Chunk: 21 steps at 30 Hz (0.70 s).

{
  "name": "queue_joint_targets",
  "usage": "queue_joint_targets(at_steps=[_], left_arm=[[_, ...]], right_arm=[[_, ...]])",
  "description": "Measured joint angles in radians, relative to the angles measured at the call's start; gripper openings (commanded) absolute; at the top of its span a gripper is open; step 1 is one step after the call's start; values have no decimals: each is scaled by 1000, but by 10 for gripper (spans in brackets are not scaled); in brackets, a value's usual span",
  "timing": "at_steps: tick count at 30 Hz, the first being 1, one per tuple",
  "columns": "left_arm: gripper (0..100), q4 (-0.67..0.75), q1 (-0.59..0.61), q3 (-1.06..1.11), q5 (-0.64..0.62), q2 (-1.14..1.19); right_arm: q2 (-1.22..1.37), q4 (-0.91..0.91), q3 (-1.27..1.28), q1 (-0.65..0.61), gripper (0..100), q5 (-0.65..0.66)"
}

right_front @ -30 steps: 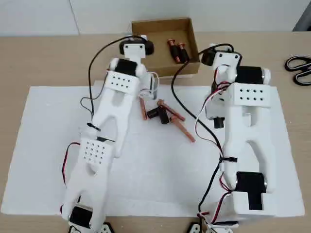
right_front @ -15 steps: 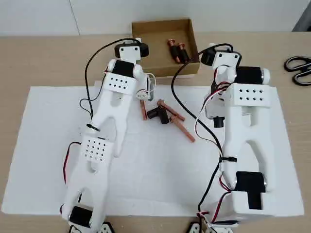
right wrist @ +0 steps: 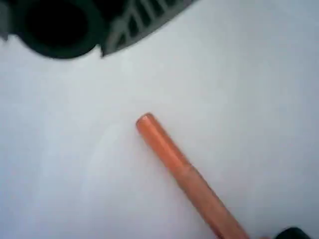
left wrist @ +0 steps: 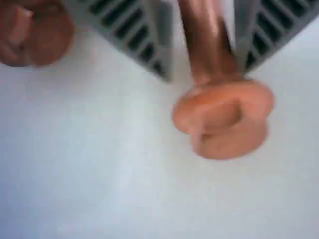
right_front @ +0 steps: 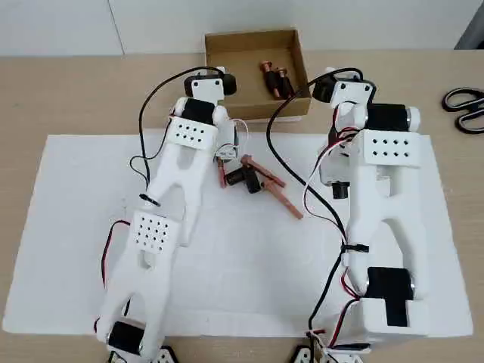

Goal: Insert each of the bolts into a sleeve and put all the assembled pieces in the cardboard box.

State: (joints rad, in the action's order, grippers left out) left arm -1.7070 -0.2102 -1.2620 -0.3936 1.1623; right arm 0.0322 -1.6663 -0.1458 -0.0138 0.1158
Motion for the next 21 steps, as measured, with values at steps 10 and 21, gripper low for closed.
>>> queue_joint_targets(at_steps=[10, 21], left_arm=[[6, -26, 8, -71, 0, 5], [6, -28, 8, -112, 221, -124]], right_arm=[[0, 51, 54, 0, 6, 0], [0, 107, 94, 0, 6, 0]])
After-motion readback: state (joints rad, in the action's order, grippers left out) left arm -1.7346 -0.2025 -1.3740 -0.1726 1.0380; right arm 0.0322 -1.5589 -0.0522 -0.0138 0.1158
